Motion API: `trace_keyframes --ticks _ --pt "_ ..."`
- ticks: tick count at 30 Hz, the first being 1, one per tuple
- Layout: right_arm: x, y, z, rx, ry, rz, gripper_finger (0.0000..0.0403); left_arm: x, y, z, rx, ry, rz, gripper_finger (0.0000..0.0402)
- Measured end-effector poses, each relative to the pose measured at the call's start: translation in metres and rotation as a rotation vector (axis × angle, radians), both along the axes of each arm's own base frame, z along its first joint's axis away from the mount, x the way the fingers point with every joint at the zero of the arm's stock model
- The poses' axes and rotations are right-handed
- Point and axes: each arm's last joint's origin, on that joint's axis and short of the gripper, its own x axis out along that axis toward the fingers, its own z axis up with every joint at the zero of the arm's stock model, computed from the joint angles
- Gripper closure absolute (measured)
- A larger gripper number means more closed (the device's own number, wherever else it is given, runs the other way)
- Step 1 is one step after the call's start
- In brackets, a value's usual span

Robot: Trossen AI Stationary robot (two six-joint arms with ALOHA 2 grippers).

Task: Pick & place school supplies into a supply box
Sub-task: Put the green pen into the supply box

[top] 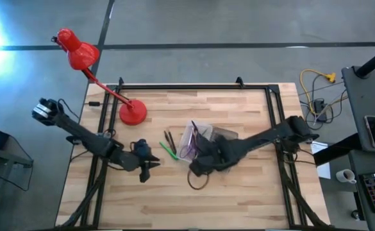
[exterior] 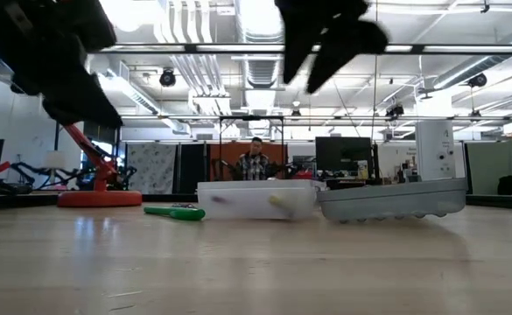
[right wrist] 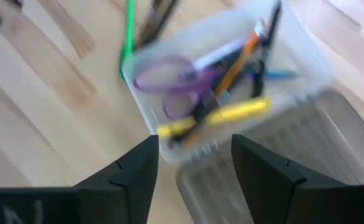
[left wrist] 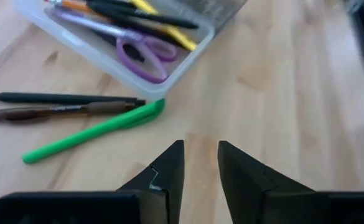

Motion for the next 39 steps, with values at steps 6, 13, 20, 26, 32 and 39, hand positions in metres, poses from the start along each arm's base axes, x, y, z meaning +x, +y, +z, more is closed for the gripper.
trace_keyframes --ticks 6,13,20,26,32,39 --pt "-0.028 0.02 -0.007 -0.06 0.153 0.004 0.0167 0.022 0.009 -0.006 0.097 0.09 -0.099 0.0273" --pt "-0.041 0.024 -0.02 -0.088 0.306 0.125 0.0156 0.046 0.031 0.001 0.324 0.226 -0.303 0.0245" --pt "-0.062 0.009 -0.024 -0.096 0.318 0.066 0.0165 0.07 0.068 -0.005 0.369 0.369 -0.452 0.0244" --pt "-0.095 -0.007 -0.026 -0.036 0.182 -0.06 0.0165 0.079 0.08 -0.02 0.408 0.442 -0.551 0.0244" --pt "-0.121 -0.018 -0.026 0.016 0.088 -0.149 0.0167 0.084 0.083 -0.041 0.452 0.512 -0.645 0.0244" --pt "-0.129 -0.022 -0.03 0.009 0.1 -0.142 0.0167 0.086 0.089 -0.042 0.449 0.515 -0.628 0.0244"
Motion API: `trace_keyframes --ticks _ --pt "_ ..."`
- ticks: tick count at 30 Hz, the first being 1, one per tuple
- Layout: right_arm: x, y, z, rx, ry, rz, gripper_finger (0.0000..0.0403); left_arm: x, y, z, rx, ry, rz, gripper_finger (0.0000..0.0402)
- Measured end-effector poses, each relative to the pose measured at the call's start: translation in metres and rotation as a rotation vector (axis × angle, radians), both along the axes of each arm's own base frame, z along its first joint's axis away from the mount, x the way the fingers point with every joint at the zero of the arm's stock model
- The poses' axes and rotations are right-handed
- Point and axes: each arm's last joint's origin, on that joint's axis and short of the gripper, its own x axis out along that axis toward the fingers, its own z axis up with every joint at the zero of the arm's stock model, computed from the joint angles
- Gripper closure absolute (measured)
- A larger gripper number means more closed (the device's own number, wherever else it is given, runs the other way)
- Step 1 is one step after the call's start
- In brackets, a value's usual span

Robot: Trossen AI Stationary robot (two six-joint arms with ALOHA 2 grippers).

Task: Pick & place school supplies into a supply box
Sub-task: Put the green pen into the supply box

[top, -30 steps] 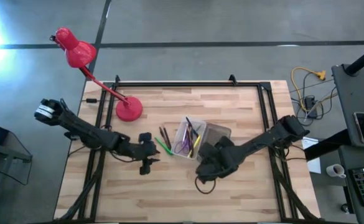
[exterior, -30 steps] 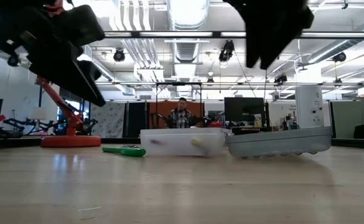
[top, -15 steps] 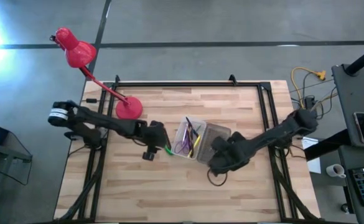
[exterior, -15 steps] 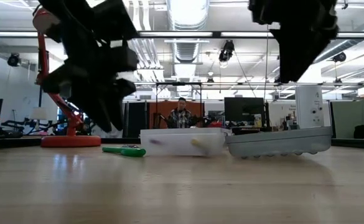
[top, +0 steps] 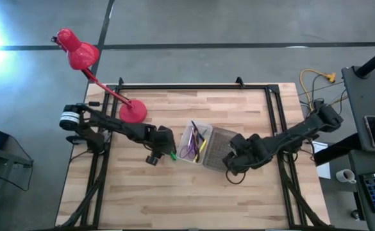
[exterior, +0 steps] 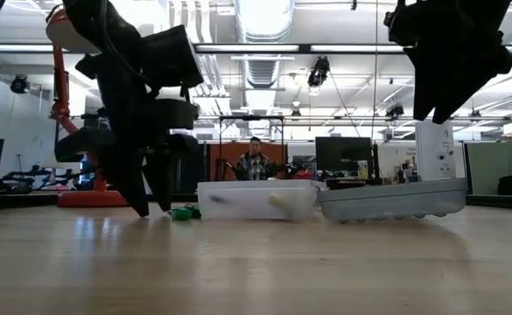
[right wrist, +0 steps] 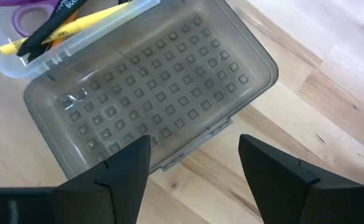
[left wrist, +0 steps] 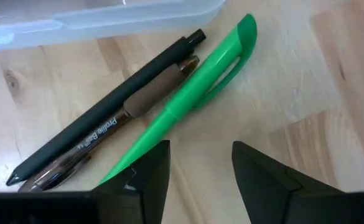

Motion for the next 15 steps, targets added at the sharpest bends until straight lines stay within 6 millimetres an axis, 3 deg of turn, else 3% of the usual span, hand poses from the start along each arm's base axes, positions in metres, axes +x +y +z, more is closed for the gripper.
trace_keyframes --ticks 10,15 --pt "-0.004 -0.002 -0.009 -0.019 0.041 0.023 0.0168 0.016 0.001 0.028 0.036 -0.095 -0.067 0.0244" --pt "-0.005 -0.003 -0.012 -0.023 0.052 0.017 0.0168 0.016 0.009 0.022 0.065 -0.044 -0.114 0.0244"
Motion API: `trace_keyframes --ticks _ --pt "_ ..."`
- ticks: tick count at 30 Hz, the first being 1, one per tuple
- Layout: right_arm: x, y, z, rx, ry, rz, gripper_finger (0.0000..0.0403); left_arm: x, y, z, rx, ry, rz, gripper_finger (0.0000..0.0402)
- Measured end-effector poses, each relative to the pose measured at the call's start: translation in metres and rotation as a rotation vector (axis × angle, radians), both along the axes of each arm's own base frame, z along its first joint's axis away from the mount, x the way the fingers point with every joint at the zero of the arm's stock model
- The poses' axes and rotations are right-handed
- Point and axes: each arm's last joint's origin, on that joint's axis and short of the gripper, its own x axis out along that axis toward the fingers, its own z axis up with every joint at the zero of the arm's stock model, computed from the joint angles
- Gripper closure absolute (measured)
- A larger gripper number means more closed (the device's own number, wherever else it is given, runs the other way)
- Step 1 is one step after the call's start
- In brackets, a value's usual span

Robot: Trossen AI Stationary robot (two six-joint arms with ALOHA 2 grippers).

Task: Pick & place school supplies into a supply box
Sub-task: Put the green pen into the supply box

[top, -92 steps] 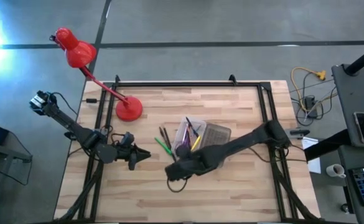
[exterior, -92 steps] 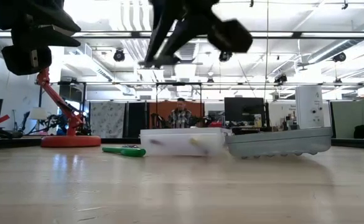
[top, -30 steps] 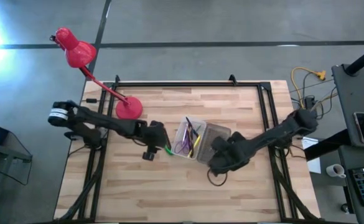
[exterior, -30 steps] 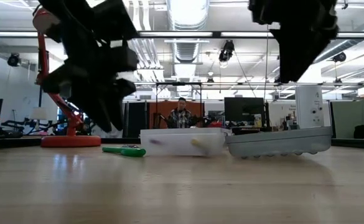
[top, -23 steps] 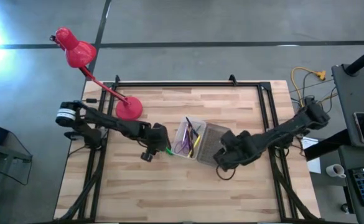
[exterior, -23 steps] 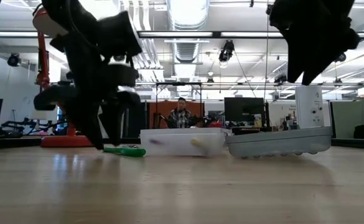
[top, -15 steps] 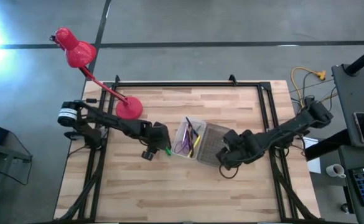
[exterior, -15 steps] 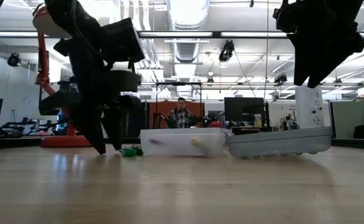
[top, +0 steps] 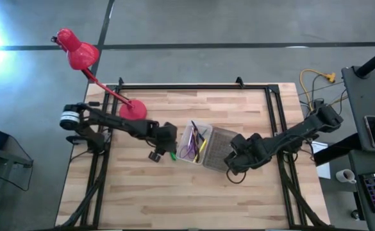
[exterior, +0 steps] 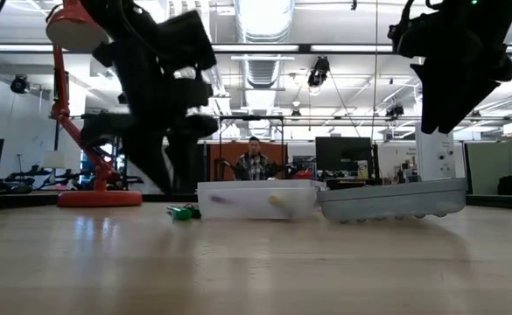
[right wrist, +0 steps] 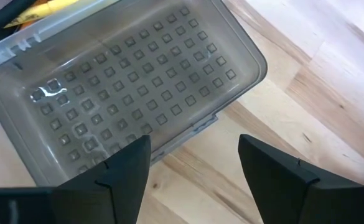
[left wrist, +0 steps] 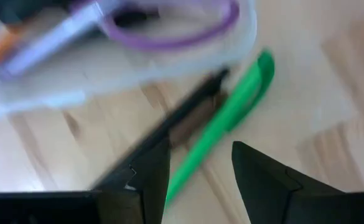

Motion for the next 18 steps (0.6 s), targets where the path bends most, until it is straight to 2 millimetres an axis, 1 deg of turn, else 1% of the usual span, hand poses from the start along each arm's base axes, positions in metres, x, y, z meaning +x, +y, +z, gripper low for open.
trace_keyframes --ticks 4,6,11,18 --pt "0.0 0.0 -0.001 0.003 -0.003 -0.009 0.0168 -0.007 0.006 -0.012 0.002 0.084 0.0 0.0245" --pt "-0.001 0.0 -0.001 0.003 -0.003 -0.016 0.0168 -0.007 0.007 -0.015 0.014 0.095 -0.024 0.0245" --pt "-0.001 0.0 -0.002 0.004 -0.005 -0.02 0.0168 0.001 0.009 -0.015 0.02 0.079 -0.042 0.0245" --pt "-0.001 0.0 -0.003 0.004 -0.003 -0.024 0.0168 0.004 0.009 -0.016 0.03 0.079 -0.07 0.0245"
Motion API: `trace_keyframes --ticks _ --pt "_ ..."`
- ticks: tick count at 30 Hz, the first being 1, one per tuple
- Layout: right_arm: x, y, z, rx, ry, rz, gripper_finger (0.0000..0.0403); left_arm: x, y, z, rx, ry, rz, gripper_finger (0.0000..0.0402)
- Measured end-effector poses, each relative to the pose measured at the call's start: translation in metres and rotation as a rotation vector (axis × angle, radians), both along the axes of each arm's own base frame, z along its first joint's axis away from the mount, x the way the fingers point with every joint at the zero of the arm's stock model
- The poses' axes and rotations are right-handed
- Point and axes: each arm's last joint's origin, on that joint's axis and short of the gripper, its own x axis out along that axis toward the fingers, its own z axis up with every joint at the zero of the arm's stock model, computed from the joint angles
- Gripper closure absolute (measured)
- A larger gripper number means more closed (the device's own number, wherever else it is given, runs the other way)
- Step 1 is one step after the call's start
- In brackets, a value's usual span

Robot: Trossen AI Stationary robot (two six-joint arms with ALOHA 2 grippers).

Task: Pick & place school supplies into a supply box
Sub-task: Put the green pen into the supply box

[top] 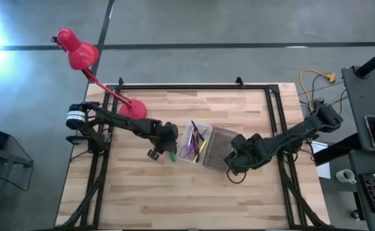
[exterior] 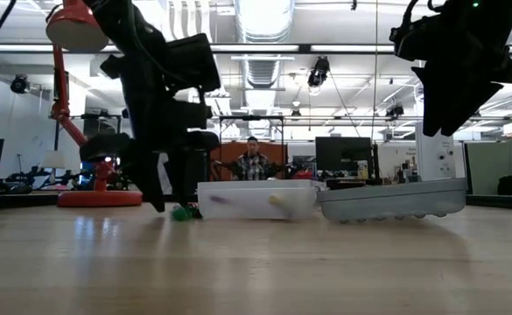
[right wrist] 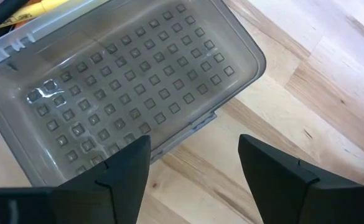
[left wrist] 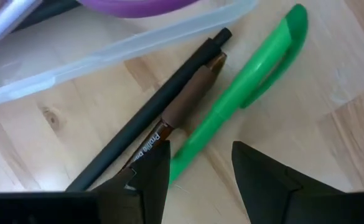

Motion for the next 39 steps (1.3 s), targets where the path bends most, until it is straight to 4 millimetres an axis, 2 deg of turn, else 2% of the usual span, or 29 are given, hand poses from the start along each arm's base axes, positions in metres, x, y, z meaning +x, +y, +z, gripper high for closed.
trace_keyframes --ticks 8,11,17,21,26,31,36,39 --pt "0.0 0.0 0.0 0.001 -0.001 -0.005 0.0168 0.003 -0.002 -0.014 -0.044 0.048 -0.029 0.0259" --pt "-0.001 0.0 -0.001 0.001 -0.002 -0.013 0.0168 0.001 -0.002 -0.014 -0.06 0.062 -0.029 0.0289" --pt "-0.001 -0.002 -0.003 -0.003 0.007 -0.017 0.0168 -0.002 -0.003 -0.014 -0.103 0.105 0.035 0.038" --pt "-0.001 -0.003 -0.003 -0.004 0.008 -0.022 0.0168 -0.005 -0.004 -0.013 -0.169 0.141 0.193 0.0387" --pt "-0.001 -0.004 -0.003 -0.004 0.009 -0.022 0.0168 -0.018 -0.012 0.0 -0.452 0.219 0.437 0.0389" --pt "-0.001 -0.004 -0.004 -0.006 0.001 -0.045 0.0167 -0.02 -0.016 0.026 -0.721 0.132 0.623 0.039" --pt "0.0 -0.01 -0.006 -0.018 -0.017 -0.115 0.0168 -0.002 0.002 0.052 -1.003 -0.153 0.855 0.039" --pt "0.001 -0.015 -0.006 -0.029 -0.039 -0.16 0.0168 0.013 0.019 0.056 -1.146 -0.33 0.994 0.0391"
